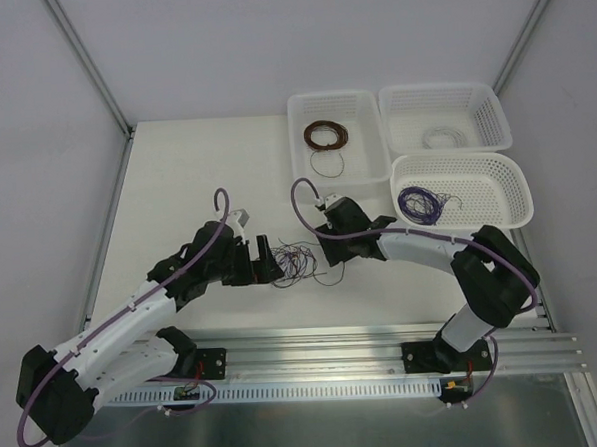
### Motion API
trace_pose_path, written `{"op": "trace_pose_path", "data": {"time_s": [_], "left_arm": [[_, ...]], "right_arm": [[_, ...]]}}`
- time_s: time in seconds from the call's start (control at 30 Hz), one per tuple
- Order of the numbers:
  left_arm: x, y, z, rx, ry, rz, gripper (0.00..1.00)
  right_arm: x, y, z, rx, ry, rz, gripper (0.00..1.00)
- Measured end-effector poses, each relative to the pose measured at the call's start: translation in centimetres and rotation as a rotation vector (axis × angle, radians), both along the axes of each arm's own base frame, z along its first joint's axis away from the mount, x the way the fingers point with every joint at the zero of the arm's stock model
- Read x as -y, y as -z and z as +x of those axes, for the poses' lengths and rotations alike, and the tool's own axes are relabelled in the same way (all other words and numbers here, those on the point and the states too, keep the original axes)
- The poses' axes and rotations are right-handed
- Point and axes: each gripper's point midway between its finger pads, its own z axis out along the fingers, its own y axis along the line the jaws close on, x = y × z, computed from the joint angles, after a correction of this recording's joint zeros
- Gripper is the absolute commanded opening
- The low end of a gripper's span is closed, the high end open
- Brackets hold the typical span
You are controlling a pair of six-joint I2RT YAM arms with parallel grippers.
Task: Untangle the cables
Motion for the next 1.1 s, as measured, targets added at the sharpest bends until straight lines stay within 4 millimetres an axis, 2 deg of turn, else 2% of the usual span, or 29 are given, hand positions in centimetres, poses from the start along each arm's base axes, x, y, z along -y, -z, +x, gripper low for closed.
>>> {"op": "trace_pose_path", "data": {"time_s": [0.1, 0.13, 0.23, 0.4, 0.5, 0.6, 0.7, 0.77, 0.87, 0.97, 1.1], "left_arm": [[0.7, 0.1, -0.2, -0.003, 0.025, 0.007, 0.99], [0.9, 0.1, -0.3, -0.004, 0.033, 0.010, 0.99], [1.6, 0.4, -0.2, -0.011, 0.044, 0.027, 0.99], [2.5, 0.9, 0.2, -0.024, 0.043, 0.059, 0.99], [3.1, 0.6, 0.6, -0.016, 0.038, 0.069, 0.99], [3.8, 0.1, 1.2, -0.002, 0.024, 0.075, 0.99], [4.3, -0.5, 2.1, 0.017, 0.001, 0.084, 0.99], [4.7, -0.8, 2.7, 0.024, -0.015, 0.087, 0.99], [5.5, -1.1, 3.9, 0.039, -0.049, 0.102, 0.99], [6.2, -0.7, 5.4, 0.046, -0.089, 0.135, 0.99], [6.4, 0.8, 6.9, 0.042, -0.149, 0.189, 0.99]], "right_arm": [[0.0, 0.5, 0.5, -0.007, -0.010, -0.011, 0.42], [-0.1, 0.4, 0.6, -0.002, -0.015, -0.010, 0.26], [-0.8, -0.5, 1.3, 0.026, -0.037, 0.004, 0.01], [-0.9, -2.2, 1.4, 0.054, -0.052, 0.019, 0.01], [-0.5, -5.2, 0.8, 0.093, -0.065, 0.045, 0.01], [-0.3, -10.0, 0.1, 0.158, -0.087, 0.087, 0.01], [-0.7, -17.0, -0.7, 0.268, -0.120, 0.166, 0.01], [-1.0, -20.9, -1.6, 0.328, -0.146, 0.213, 0.01], [-1.1, -25.1, -3.1, 0.390, -0.185, 0.261, 0.01], [-1.2, -26.3, -4.4, 0.402, -0.217, 0.271, 0.01], [-1.2, -25.6, -5.6, 0.373, -0.247, 0.242, 0.01]]}}
